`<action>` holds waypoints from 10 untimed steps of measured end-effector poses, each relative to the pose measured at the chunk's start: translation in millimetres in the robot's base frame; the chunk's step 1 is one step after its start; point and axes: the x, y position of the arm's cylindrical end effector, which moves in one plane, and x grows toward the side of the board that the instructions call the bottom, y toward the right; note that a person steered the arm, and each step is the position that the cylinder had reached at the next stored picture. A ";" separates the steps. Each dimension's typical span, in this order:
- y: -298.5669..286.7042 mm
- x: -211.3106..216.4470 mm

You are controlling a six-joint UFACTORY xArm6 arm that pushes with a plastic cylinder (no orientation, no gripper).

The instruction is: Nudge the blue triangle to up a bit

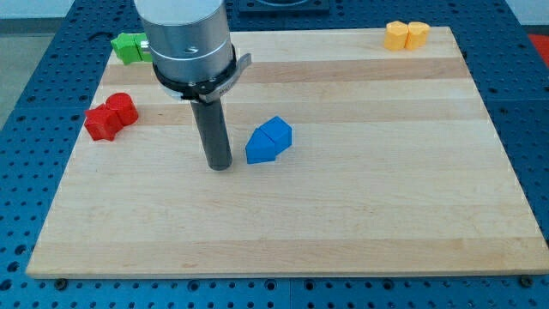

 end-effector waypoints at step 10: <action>41.5 -7.7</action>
